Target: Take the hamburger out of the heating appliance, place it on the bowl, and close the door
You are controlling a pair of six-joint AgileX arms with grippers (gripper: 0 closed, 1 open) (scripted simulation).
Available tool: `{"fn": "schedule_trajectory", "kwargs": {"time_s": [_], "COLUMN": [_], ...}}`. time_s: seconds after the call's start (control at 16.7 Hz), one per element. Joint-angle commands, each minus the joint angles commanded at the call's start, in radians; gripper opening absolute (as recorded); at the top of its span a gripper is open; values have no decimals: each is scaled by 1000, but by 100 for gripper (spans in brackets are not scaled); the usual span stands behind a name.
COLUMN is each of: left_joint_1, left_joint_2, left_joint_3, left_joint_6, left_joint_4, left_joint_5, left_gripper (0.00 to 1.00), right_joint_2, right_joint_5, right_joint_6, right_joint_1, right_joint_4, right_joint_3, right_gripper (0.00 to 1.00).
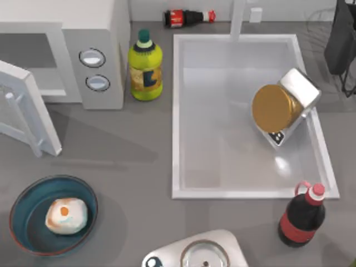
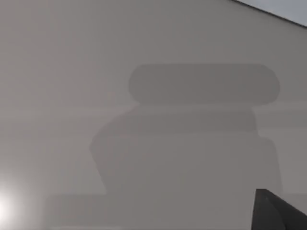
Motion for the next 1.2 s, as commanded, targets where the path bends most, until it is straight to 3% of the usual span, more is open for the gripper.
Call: {"fn": "schedule_trajectory", "kwargs": {"time_s": [0.18,0.66,1.2], "left_joint_1": [-68,-474,-507], "left_joint_2": [-29,-186,-161], "left_joint_3": [-19,-116,-95], "left_joint_6": [-59,-357,-390], "left_joint_4": [3,20,40], "left_joint_5": [-52,-314,-342], "left_gripper": [0,0,0], "right_joint_2": [0,0,0], "right_joint_5": [0,0,0], "right_joint_6": [0,0,0], "right_joint_1": [0,0,0], "right_joint_4": [0,0,0], "right_joint_3": [0,0,0], "right_gripper": [100,100,100]}}
